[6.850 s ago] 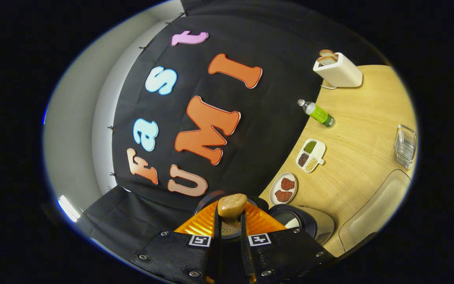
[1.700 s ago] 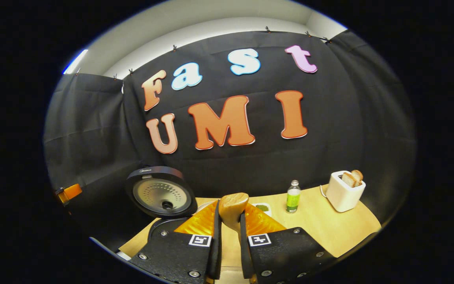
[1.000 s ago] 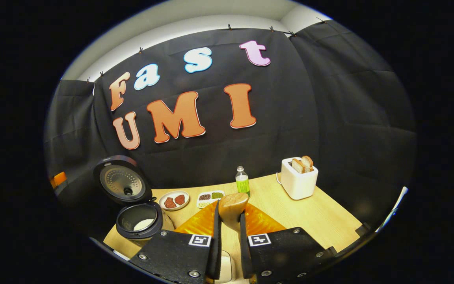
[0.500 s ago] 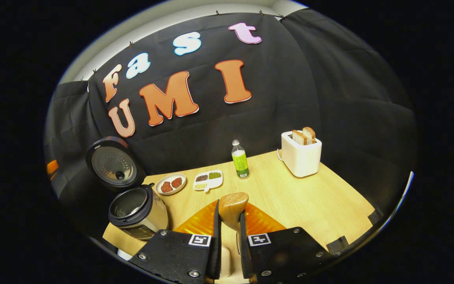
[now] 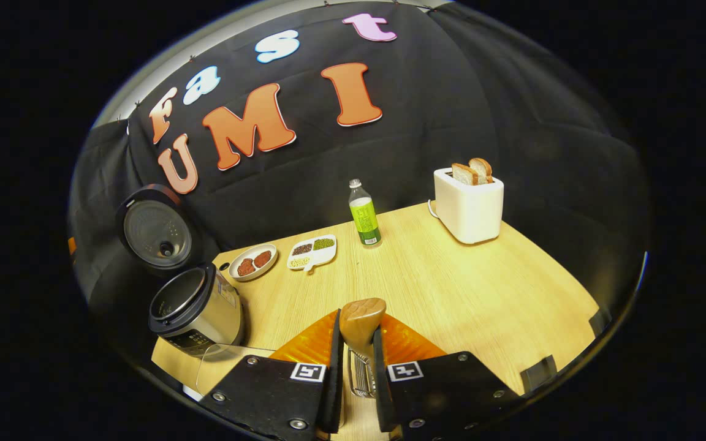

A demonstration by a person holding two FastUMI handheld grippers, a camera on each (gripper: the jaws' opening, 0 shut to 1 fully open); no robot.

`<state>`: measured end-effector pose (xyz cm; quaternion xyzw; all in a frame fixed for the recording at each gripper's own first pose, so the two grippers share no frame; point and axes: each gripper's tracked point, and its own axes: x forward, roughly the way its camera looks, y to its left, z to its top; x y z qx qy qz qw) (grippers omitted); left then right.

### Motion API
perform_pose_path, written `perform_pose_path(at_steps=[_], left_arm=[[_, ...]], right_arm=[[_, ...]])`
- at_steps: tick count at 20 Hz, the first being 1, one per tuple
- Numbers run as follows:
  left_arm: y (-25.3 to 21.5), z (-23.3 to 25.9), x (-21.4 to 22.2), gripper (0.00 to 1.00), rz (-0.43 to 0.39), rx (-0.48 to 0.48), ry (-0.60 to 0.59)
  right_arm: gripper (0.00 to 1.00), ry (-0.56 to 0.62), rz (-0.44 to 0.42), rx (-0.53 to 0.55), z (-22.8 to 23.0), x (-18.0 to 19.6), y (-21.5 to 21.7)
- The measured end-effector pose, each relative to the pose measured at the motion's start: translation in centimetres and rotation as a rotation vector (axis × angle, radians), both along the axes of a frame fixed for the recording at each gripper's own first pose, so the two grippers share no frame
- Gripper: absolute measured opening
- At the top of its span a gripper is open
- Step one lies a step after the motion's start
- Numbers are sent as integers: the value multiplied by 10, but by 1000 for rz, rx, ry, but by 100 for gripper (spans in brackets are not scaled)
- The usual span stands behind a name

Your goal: Close the left gripper, press the button to open the rice cooker; take a wooden spoon from the chopstick holder with the right hand, scoop a spoonful of rice and pour it into the rice cooker, then put the wooden spoon back into the chopstick holder.

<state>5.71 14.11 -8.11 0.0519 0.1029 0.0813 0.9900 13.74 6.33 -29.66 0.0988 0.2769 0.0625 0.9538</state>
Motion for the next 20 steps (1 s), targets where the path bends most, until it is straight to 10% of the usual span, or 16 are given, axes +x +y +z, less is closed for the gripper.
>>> perform_pose_path(at_steps=[20], left_arm=[[-36, -12, 11, 100, -50, -67, 10]], right_arm=[[71, -181, -85, -12, 135, 1, -67]])
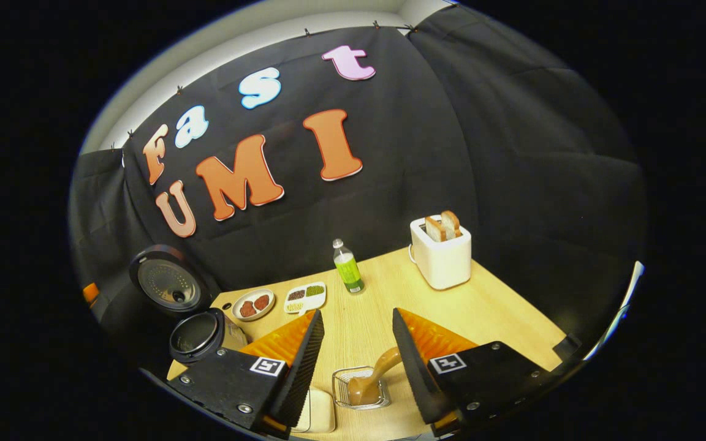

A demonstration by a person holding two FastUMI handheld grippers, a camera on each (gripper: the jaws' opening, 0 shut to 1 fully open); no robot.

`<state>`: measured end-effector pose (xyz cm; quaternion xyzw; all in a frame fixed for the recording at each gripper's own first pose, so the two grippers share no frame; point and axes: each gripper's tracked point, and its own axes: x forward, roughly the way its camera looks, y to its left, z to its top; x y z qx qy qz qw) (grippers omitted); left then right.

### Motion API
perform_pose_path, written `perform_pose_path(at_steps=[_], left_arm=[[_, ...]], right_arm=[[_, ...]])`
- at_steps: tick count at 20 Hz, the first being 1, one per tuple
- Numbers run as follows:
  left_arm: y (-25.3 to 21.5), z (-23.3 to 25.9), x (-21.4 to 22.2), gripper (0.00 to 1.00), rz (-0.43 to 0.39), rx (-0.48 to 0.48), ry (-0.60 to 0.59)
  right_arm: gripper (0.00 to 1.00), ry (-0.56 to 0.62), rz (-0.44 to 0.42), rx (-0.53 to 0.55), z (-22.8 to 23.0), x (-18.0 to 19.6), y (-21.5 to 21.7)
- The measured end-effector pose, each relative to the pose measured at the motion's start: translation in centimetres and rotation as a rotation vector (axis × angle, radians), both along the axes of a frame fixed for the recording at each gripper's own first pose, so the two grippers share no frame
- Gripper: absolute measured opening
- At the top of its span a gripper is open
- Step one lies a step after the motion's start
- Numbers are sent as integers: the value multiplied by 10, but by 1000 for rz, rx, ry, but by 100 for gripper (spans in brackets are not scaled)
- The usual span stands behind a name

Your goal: Close the left gripper, press the button to open the rice cooker; take a wooden spoon from the chopstick holder with the right hand, scoop a spoonful of rice and pour it into the rice cooker, then put the wooden spoon back into the chopstick holder.

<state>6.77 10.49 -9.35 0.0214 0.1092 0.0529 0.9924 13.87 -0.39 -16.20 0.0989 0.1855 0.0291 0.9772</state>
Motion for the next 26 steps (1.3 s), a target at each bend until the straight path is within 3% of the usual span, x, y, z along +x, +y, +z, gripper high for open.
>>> perform_pose_path(at_steps=[10, 13, 14, 15, 16, 22, 26], left_arm=[[-7, 14, 5, 97, -15, -29, -39], [-12, 22, 9, 97, -26, -35, -55], [-12, 27, 11, 97, -26, -30, -63], [-14, 33, 16, 97, -29, -21, -72], [-17, 39, 22, 97, -30, -13, -82], [-57, 85, 91, 97, -104, -86, -140], [-78, 93, 167, 100, -131, -72, -130]], right_arm=[[93, -189, -11, -33, 125, -21, -8], [94, -235, -41, -18, 154, -35, -14], [100, -255, -52, -25, 162, -38, -17], [94, -276, -63, -40, 169, -43, -21], [94, -292, -72, -58, 175, -48, -25], [94, -316, -89, -120, 188, -69, -30], [94, -306, -92, -163, 184, -76, -27]])
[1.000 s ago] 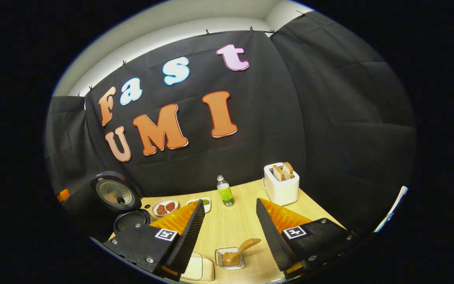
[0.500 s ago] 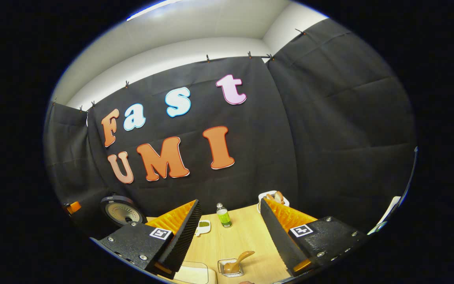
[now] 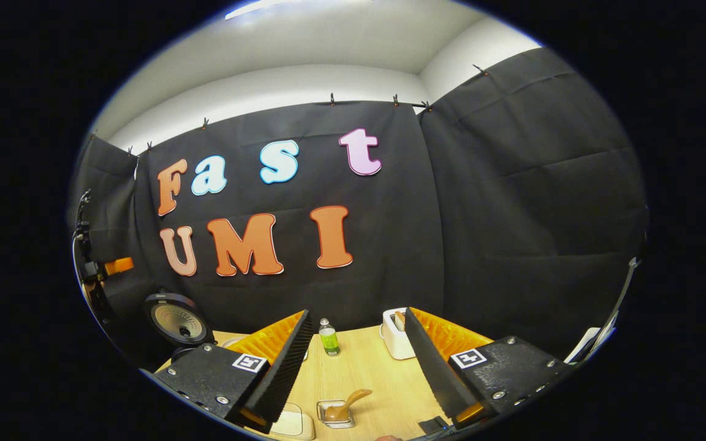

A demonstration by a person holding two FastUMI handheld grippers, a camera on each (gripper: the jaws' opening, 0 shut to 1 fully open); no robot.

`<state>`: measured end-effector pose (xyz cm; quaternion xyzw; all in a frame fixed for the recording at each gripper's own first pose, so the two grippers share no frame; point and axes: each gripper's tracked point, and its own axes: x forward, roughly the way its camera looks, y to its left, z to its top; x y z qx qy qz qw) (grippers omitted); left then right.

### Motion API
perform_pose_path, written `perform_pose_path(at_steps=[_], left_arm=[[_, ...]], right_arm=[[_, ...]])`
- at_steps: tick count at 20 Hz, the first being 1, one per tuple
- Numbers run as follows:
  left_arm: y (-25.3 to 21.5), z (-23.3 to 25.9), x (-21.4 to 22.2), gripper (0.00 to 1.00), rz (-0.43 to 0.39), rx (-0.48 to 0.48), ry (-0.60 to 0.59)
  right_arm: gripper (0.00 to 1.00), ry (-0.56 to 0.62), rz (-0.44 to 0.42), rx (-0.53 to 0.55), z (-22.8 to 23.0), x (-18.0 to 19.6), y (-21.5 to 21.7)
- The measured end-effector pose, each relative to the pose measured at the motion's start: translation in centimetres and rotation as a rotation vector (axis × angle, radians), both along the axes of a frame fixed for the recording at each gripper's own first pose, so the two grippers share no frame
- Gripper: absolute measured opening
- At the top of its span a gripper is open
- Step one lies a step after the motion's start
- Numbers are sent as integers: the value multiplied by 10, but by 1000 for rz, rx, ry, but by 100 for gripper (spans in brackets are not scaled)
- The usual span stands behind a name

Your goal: Close the left gripper, press the button to open the rice cooker; take a wooden spoon from the chopstick holder with the right hand, scoop a spoonful of rice and pour it into the rice cooker, then put the wooden spoon back into the chopstick holder.

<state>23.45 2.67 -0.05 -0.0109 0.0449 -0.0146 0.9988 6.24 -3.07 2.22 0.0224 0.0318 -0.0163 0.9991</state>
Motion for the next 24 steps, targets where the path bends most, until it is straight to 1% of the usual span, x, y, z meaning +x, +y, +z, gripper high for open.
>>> perform_pose_path(at_steps=[2, 4, 6, 7, 9, 10, 11, 13, 14, 18, 20, 21, 23, 24], left_arm=[[-3, -23, 37, 100, 2, 52, 61], [-11, -57, 65, 100, -9, 63, 159], [-8, -88, 83, 97, -13, 81, 232], [-6, -102, 89, 98, -14, 90, 261], [6, -132, 93, 98, 15, 103, 322], [11, -132, 91, 98, 29, 119, 324], [7, -127, 94, 98, 17, 115, 283], [7, -127, 87, 98, 17, 112, 299], [5, -130, 81, 99, 9, 116, 288], [-10, -139, 42, 100, -23, 128, 304], [-23, -157, 15, 99, -40, 98, 339], [-27, -161, 1, 99, -60, 83, 362], [-39, -187, -26, 98, -98, 53, 404], [-41, -195, -37, 99, -113, 45, 403]], right_arm=[[94, 6, 8, -14, -1, -3, 5], [94, 9, 9, -35, -3, -4, 8], [94, 12, 5, -51, -5, -4, 9], [94, 14, 2, -48, -5, -5, 8], [94, 25, -6, -42, -9, -6, 5], [94, 28, -13, -41, -12, -6, 3], [94, 29, -19, -42, -14, -6, 1], [94, 30, -25, -37, -14, -8, 0], [94, 24, -23, -32, -13, -10, 1], [94, 23, -2, -16, -15, -12, 4], [94, 27, 14, -5, -16, -14, 8], [94, 31, 24, -2, -17, -14, 9], [94, 40, 39, -3, -21, -16, 10], [94, 45, 46, -4, -22, -16, 10]])
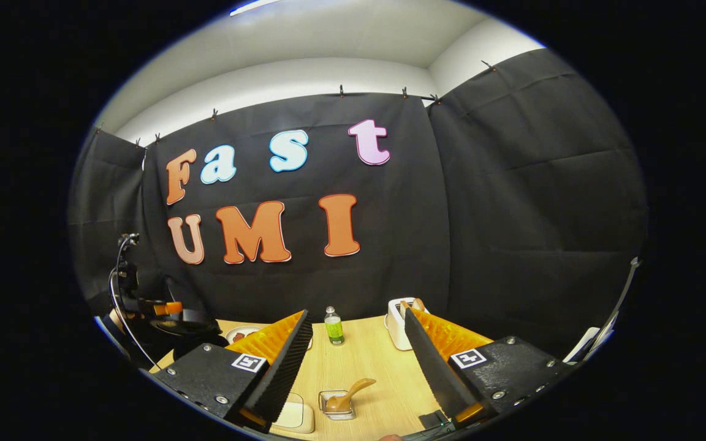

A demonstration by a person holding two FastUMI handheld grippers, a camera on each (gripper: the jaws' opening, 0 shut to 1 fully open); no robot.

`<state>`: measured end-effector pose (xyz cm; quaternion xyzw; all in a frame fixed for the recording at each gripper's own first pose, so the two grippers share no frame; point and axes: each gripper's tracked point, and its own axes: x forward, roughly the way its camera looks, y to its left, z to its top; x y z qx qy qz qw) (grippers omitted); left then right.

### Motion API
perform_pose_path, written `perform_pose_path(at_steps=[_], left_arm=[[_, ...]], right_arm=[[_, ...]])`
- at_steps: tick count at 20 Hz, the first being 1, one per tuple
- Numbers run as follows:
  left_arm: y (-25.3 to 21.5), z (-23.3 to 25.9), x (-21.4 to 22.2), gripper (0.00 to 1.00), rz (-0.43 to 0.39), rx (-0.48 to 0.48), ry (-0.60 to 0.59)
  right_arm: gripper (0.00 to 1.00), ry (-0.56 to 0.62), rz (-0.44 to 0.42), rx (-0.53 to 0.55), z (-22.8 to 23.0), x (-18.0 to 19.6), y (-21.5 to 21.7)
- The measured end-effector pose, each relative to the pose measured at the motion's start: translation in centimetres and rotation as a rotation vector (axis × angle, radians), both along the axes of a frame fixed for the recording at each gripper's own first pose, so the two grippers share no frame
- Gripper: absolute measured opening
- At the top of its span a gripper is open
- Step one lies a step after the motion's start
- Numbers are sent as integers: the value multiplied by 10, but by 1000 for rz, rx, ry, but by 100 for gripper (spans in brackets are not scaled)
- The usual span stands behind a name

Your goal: Close the left gripper, press the button to open the rice cooker; take a wooden spoon from the chopstick holder with the right hand, scoop a spoonful of rice and pour it into the rice cooker, then put the wooden spoon back into the chopstick holder.

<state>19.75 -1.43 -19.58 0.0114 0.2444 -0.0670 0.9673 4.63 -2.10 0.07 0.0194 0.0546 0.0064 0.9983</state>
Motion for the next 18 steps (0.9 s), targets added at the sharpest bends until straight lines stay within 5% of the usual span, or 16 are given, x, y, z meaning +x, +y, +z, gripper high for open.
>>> perform_pose_path(at_steps=[6, 13, 18], left_arm=[[-12, -63, -54, 99, -9, 37, -15], [-4, -122, -80, 100, 72, 20, 51], [-3, -134, -81, 98, 86, 65, -21]], right_arm=[[94, 21, 32, 19, -4, -2, 3], [94, 57, 49, 37, -19, -8, 6], [94, 76, 42, 37, -24, -8, 3]])
